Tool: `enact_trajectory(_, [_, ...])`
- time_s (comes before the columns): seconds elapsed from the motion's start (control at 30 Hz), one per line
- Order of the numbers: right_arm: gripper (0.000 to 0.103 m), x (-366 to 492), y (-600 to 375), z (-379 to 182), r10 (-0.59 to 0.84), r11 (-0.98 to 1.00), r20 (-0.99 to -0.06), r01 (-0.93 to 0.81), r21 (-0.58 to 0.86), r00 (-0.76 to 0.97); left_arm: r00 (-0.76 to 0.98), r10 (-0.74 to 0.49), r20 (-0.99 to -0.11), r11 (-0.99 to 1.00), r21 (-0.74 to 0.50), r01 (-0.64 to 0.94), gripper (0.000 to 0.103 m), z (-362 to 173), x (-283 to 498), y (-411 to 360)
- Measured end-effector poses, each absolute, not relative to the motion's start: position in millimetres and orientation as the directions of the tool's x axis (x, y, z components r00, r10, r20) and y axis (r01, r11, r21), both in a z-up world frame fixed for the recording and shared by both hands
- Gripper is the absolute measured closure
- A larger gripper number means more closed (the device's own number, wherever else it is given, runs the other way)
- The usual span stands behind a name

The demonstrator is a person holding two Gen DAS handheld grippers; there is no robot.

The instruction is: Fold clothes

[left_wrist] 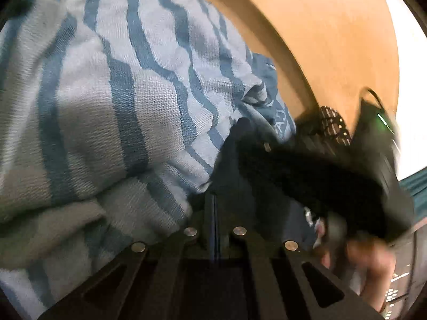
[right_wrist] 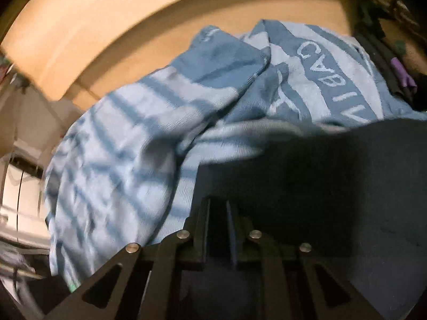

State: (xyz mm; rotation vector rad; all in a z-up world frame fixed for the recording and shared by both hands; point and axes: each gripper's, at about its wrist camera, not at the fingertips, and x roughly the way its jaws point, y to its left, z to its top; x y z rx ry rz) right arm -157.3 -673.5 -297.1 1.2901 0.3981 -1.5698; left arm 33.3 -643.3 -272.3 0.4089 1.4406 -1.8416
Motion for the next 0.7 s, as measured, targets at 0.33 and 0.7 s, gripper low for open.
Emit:
enact_trajectory(0.33, [0.085,-175.4,-587.8,-246.4,-0.574,-0.488,-0.819,0.802,0.344,0.002,-0.803,-0.248,-0.542,-0.310,-0.740,0.596,0.101,-247.5,-20.6,-635.4])
enact_trajectory(0.7, [0.086,-253.4,-593.2,-288.1,-0.457,-0.621,-0.890,0.722,0.307,-0.014,-0.744,-0.180,-0.643,-0.259,-0.699,0.666,0.101,-272.4,-25.7,-609.8])
